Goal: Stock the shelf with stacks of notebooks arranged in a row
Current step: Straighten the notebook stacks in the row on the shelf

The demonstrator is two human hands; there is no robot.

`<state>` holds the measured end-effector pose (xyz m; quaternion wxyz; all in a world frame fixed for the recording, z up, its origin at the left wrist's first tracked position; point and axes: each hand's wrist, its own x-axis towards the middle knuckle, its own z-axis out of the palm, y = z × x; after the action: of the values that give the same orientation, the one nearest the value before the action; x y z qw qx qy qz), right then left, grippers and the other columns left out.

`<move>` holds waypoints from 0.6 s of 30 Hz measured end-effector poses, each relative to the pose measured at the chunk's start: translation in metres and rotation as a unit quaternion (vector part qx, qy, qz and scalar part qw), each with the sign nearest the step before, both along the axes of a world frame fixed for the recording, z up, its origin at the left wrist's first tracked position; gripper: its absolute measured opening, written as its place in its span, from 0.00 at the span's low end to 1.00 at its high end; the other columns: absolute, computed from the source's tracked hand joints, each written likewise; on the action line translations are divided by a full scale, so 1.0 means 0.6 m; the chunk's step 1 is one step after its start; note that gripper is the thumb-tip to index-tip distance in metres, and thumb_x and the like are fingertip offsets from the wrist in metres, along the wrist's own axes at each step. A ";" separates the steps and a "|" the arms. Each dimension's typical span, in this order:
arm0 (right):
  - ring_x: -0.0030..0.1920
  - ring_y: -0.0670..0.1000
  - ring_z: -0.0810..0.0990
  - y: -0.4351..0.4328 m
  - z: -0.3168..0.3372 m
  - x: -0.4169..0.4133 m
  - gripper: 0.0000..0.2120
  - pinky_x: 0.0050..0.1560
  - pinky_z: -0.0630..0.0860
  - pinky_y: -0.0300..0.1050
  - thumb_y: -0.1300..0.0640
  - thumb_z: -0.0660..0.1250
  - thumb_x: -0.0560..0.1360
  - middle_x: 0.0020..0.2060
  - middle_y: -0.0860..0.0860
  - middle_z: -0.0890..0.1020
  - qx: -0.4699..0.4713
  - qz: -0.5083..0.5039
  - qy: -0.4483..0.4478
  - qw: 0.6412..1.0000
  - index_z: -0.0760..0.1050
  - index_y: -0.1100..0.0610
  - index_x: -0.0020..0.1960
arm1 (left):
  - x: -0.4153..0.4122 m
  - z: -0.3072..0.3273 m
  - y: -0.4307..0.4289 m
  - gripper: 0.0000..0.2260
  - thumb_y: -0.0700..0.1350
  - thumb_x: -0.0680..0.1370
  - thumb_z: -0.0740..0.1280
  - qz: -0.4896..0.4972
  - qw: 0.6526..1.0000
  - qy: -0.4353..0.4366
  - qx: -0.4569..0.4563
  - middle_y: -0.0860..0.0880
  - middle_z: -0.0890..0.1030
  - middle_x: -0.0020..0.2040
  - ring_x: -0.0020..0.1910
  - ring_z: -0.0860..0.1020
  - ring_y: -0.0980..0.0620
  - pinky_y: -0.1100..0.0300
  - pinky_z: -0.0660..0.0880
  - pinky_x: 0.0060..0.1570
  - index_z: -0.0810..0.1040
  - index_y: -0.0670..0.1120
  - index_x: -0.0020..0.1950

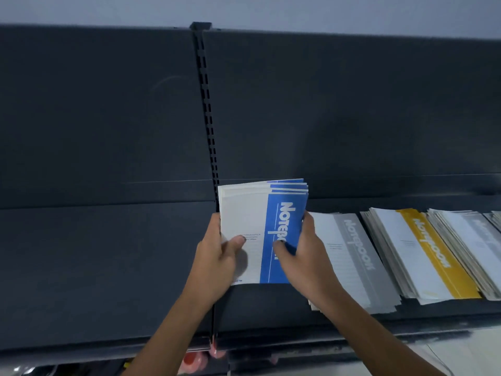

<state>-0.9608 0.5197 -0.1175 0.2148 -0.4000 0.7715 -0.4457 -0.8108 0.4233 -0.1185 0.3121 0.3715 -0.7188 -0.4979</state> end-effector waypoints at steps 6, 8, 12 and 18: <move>0.49 0.41 0.82 0.026 0.003 0.025 0.18 0.45 0.81 0.41 0.58 0.67 0.78 0.52 0.43 0.80 -0.049 -0.002 -0.018 0.999 0.64 0.40 0.57 | 0.020 0.008 0.027 0.16 0.39 0.83 0.63 -0.029 0.996 0.079 0.031 0.57 0.82 0.58 0.57 0.80 0.56 0.62 0.77 0.55 0.69 0.55 0.67; 0.50 0.39 0.81 0.034 -0.004 0.031 0.18 0.47 0.78 0.36 0.61 0.68 0.78 0.52 0.42 0.80 -0.051 0.003 -0.021 0.998 0.67 0.42 0.59 | 0.026 0.003 0.032 0.18 0.39 0.83 0.64 -0.033 0.996 0.073 0.048 0.57 0.80 0.60 0.60 0.78 0.57 0.59 0.76 0.58 0.68 0.54 0.70; 0.52 0.40 0.81 0.038 -0.011 0.035 0.19 0.48 0.78 0.35 0.64 0.67 0.78 0.52 0.41 0.81 -0.052 0.002 -0.050 0.997 0.69 0.49 0.64 | 0.032 0.000 0.040 0.21 0.39 0.82 0.64 -0.041 0.994 0.078 0.070 0.58 0.79 0.61 0.61 0.77 0.58 0.63 0.74 0.56 0.66 0.54 0.72; 0.50 0.33 0.78 0.040 -0.011 0.048 0.20 0.43 0.73 0.25 0.67 0.66 0.78 0.50 0.41 0.78 -0.051 0.001 -0.038 0.998 0.67 0.55 0.66 | 0.018 -0.008 0.054 0.18 0.36 0.82 0.59 -0.015 0.997 0.036 0.074 0.69 0.70 0.56 0.55 0.72 0.73 0.77 0.70 0.49 0.61 0.53 0.66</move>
<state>-0.9320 0.5439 -0.1239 0.2235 -0.3936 0.7389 -0.4991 -0.7998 0.4557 -0.1233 0.3021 0.3645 -0.6740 -0.5671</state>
